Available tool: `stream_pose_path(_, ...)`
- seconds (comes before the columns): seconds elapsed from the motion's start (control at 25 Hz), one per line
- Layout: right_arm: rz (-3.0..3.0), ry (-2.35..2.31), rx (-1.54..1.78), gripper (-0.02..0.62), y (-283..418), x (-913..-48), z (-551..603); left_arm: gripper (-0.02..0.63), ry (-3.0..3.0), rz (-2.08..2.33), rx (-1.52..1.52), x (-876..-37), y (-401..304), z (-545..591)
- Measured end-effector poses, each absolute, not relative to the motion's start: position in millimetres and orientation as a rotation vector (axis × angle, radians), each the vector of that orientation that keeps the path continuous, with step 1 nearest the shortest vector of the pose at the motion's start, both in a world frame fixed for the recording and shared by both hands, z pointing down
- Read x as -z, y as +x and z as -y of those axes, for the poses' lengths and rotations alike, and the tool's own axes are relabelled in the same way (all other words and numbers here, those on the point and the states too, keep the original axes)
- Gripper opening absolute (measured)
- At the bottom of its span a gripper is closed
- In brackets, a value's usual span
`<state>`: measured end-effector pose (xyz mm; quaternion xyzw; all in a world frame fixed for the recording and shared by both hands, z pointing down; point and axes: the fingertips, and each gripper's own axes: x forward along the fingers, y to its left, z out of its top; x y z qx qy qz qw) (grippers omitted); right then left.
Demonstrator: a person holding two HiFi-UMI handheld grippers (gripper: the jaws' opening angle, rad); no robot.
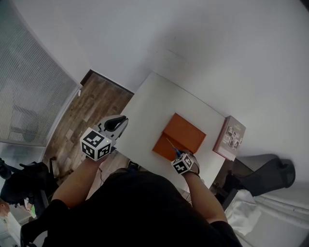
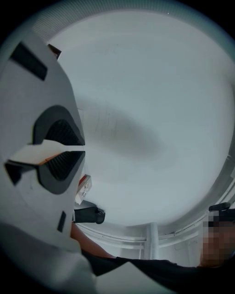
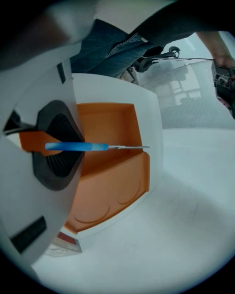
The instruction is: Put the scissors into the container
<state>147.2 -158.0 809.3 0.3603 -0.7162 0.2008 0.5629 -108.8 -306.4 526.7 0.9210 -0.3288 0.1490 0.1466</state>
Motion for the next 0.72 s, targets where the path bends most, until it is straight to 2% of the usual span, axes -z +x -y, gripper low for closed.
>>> stream_pose_path(0.72, 1.525, 0.755, -0.332, 0.044, 161, -833, 163, 0.044, 2.628, 0.929, -0.442, -537, -110, 309)
